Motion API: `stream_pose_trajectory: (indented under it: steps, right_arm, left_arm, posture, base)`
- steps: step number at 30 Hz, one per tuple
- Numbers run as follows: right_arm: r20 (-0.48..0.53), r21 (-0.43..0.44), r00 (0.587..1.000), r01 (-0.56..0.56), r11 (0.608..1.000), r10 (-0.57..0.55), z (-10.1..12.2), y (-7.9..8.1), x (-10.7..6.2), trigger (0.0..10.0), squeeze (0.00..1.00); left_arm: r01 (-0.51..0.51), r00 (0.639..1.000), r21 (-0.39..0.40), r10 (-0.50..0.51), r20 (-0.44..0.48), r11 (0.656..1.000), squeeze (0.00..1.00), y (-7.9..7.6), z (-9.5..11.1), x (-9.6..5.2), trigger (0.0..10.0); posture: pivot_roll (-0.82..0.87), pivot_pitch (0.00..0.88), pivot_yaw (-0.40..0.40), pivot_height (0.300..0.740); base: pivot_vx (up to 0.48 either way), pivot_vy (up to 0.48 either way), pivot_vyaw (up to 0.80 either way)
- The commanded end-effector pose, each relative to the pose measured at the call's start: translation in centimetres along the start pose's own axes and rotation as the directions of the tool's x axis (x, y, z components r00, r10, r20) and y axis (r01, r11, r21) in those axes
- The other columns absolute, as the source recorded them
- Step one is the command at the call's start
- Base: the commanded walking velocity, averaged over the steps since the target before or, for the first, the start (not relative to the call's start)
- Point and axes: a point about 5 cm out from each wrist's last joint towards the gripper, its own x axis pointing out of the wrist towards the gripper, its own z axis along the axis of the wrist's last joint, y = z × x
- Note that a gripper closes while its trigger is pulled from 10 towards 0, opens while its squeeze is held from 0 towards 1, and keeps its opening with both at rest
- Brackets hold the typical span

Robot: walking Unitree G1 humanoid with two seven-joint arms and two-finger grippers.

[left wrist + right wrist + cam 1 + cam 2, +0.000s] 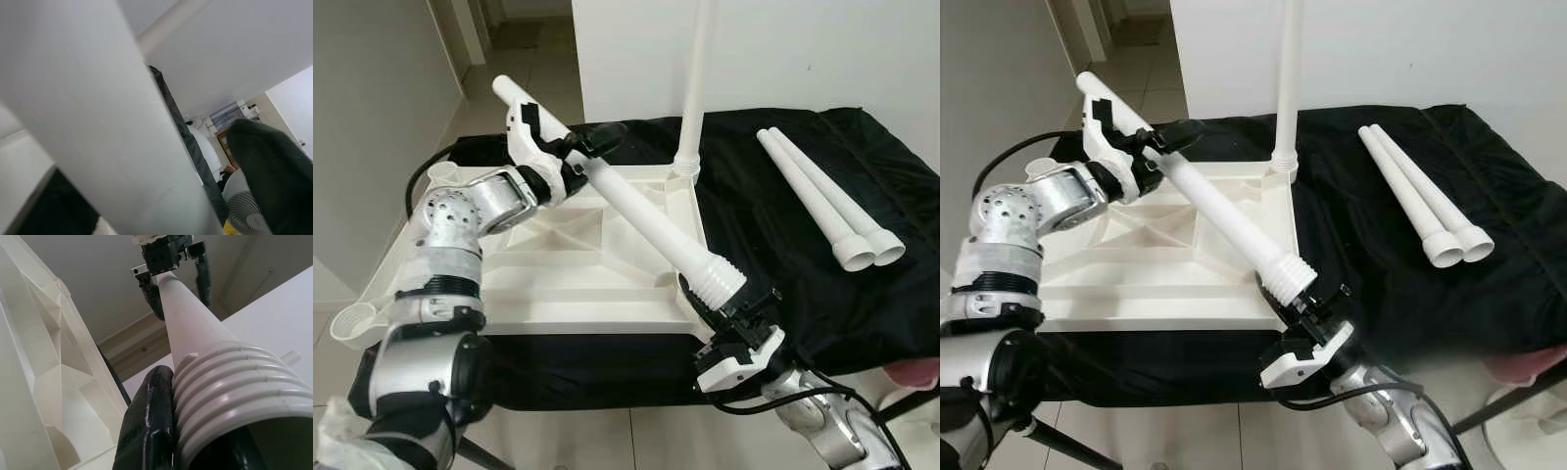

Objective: Building children table

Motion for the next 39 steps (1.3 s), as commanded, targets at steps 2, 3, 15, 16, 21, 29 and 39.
stream_pose_trajectory:
  steps: [2, 3, 15, 16, 21, 29, 39]
  right_arm:
    - [0.016, 0.001, 0.999, -0.037, 0.999, 0.037, 0.2, 0.6, -0.1, 10.0, 0.0]
    - [0.018, -0.005, 0.999, -0.037, 0.999, 0.037, 0.1, 0.6, 0.0, 10.0, 0.0]
    - [0.031, -0.043, 0.999, -0.021, 0.999, 0.023, -0.4, 0.4, 0.2, 10.0, 0.0]
    - [0.033, -0.046, 0.999, -0.011, 0.999, 0.012, -0.4, 0.4, 0.2, 10.0, 0.0]
    - [0.033, -0.037, 0.999, 0.021, 0.999, -0.019, -0.4, 0.2, 0.1, 10.0, 1.0]
    - [0.01, -0.062, 0.998, 0.065, 0.996, -0.064, 0.0, 0.0, -0.9, 10.0, 0.0]
    - [-0.019, -0.074, 0.996, 0.091, 0.993, -0.092, 0.8, -0.3, -2.7, 10.0, 0.0]
  left_arm:
    - [0.02, 1.0, 0.0, -0.02, 0.003, 1.0, 0.0, -0.5, 0.5, 0.0, 1.3]
    - [0.028, 1.0, -0.002, -0.028, 0.002, 1.0, 0.0, -0.5, 0.5, 0.0, 0.0]
    - [0.066, 0.998, -0.098, -0.065, 0.012, 0.993, 0.0, -0.7, 1.2, 0.2, 0.0]
    - [0.071, 0.997, -0.104, -0.069, 0.016, 0.992, 0.0, -0.7, 1.3, 0.2, 0.0]
    - [0.06, 0.998, -0.121, -0.06, 0.011, 0.991, 0.0, -0.5, 1.4, 0.3, 0.0]
    - [-0.001, 1.0, -0.165, 0.001, 0.002, 0.986, 0.0, 0.4, 1.6, 0.6, 10.0]
    - [-0.031, 1.0, -0.176, 0.031, -0.005, 0.984, 0.0, 1.1, 1.9, 0.3, 10.0]
  posture:
    - [-0.09, 0.025, 0.064, 0.74]
    - [-0.09, 0.024, 0.061, 0.74]
    - [-0.1, 0.009, 0.065, 0.74]
    - [-0.1, 0.01, 0.073, 0.74]
    - [-0.11, 0.01, 0.082, 0.74]
    - [-0.12, 0.019, 0.096, 0.74]
    - [-0.13, 0.035, 0.113, 0.74]
  base:
    - [0.0, 0.0, 0.0]
    - [0.0, 0.0, 0.0]
    - [0.0, 0.0, 0.0]
    - [0.0, 0.0, 0.0]
    - [0.0, 0.0, 0.0]
    - [0.0, 0.0, 0.0]
    - [0.0, 0.0, 0.0]
